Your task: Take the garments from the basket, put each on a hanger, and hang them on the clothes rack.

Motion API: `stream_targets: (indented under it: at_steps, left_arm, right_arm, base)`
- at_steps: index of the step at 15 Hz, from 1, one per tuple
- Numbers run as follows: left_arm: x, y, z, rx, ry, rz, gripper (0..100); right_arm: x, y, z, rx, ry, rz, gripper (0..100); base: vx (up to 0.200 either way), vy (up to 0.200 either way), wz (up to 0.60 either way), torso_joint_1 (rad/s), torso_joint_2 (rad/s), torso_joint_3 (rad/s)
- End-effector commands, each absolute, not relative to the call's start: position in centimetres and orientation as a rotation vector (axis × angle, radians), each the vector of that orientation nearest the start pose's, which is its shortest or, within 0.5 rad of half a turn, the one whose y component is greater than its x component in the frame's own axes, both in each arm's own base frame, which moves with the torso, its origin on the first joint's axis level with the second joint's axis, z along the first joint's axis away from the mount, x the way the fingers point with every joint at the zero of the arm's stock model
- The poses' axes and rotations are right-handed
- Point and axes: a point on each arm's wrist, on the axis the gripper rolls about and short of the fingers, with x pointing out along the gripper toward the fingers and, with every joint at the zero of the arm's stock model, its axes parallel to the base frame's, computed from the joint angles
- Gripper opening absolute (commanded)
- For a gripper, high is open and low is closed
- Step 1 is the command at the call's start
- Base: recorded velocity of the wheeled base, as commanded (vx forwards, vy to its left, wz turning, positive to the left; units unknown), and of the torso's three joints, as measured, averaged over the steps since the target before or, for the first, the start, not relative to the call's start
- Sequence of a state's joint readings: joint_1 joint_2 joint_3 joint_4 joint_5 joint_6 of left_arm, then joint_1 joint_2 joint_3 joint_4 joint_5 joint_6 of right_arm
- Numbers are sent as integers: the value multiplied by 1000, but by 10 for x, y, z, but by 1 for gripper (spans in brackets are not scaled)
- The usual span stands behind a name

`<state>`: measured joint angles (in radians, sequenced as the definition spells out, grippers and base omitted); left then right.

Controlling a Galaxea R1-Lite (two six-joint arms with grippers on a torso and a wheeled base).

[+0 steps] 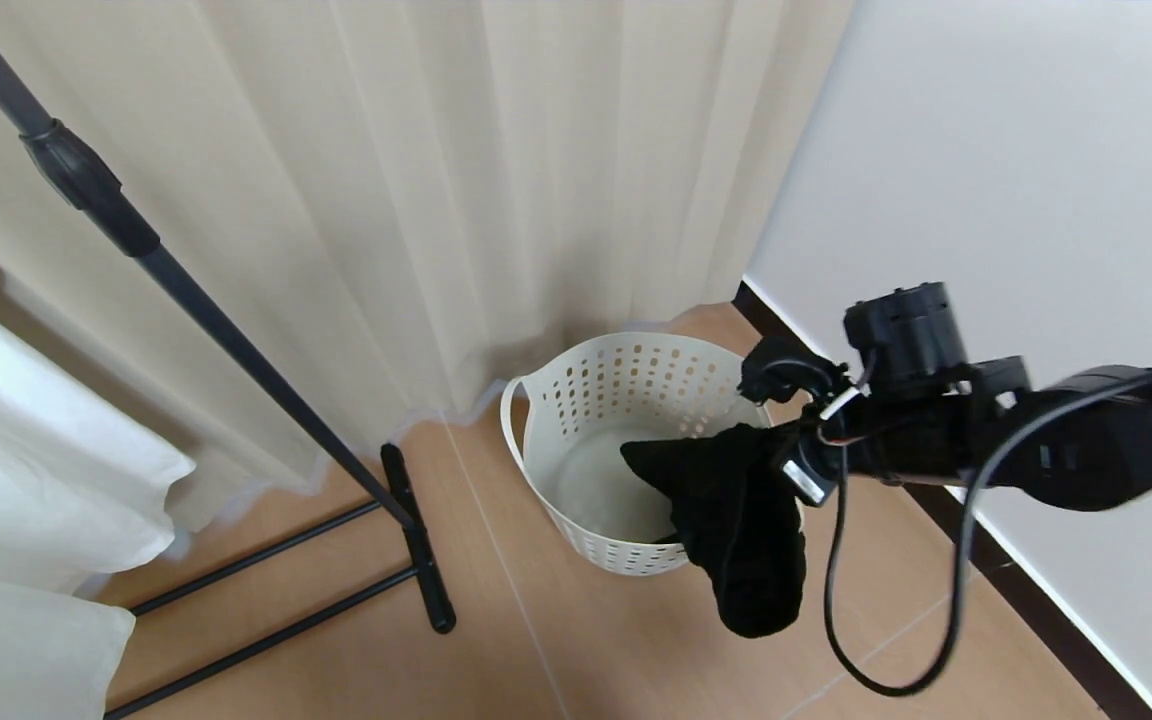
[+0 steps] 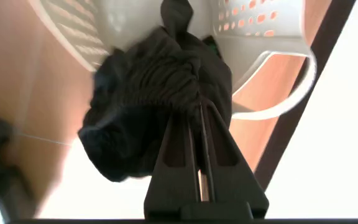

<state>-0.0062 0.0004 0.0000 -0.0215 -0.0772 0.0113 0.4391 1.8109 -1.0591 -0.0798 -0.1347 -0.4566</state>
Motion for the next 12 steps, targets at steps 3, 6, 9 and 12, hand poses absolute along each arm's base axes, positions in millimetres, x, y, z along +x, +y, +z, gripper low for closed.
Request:
stream_targets:
  at_steps: [3, 6, 9, 12]
  left_arm:
    - [-23, -2, 78, 13, -22, -84, 100]
    - [-23, -2, 78, 15, -22, -84, 100]
    - [-23, -2, 78, 15, -22, -84, 100]
    - [-23, -2, 78, 15, -22, -84, 100]
  right_arm:
    - [137, 101, 241, -430, 241, 560, 0]
    - [126, 96, 229, -431, 253, 585, 0]
    - [132, 101, 224, -443, 281, 589, 0]
    - [136, 103, 219, -439, 280, 581, 0]
  base:
    - [0, 0, 0, 0, 0, 0]
    - [0, 0, 0, -1, -1, 19]
    - [0, 0, 0, -6, 4, 150]
    - [0, 0, 0, -2, 4, 204]
